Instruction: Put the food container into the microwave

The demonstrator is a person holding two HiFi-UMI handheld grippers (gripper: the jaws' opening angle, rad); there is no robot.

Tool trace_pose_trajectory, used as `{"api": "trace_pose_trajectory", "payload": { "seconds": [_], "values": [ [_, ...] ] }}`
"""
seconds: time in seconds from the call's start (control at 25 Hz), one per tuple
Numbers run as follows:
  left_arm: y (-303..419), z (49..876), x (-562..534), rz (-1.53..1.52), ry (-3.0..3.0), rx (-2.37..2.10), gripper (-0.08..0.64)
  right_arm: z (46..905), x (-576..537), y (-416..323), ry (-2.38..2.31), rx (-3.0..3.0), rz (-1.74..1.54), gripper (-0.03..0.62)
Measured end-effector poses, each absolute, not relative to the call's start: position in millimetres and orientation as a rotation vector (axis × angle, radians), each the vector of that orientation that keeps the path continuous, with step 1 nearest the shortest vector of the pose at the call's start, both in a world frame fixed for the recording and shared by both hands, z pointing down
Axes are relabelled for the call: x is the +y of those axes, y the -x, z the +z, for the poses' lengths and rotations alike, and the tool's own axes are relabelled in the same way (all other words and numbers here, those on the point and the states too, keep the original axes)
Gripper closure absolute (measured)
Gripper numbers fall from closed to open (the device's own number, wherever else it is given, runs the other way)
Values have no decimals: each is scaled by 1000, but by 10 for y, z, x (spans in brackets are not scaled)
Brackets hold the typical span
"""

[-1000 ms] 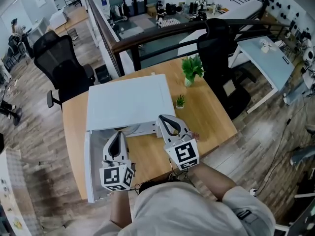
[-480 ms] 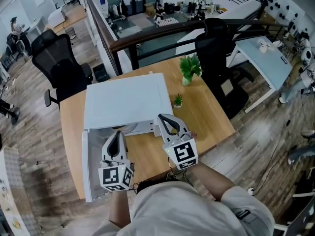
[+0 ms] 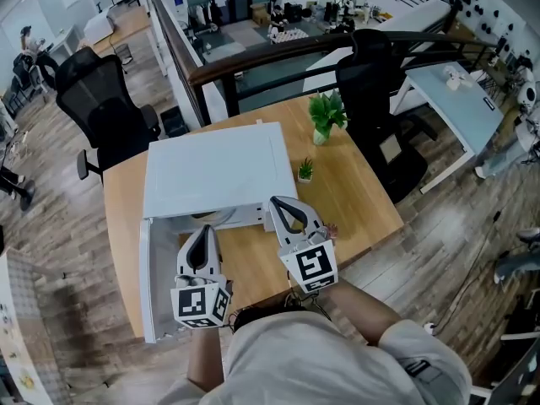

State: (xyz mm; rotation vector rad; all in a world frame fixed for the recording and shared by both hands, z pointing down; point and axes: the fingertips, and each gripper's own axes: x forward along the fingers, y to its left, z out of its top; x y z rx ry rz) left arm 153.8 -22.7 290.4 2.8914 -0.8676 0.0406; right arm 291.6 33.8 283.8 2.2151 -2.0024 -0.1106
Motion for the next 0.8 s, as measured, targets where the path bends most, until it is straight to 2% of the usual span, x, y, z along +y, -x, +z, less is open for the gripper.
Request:
{"api": "trace_pose_trajectory", "payload": {
  "seconds": [0.8],
  "values": [
    [-1646, 2966, -150, 60, -2894, -818, 548, 2859, 436, -2981, -2218, -1978, -103, 589]
  ]
}}
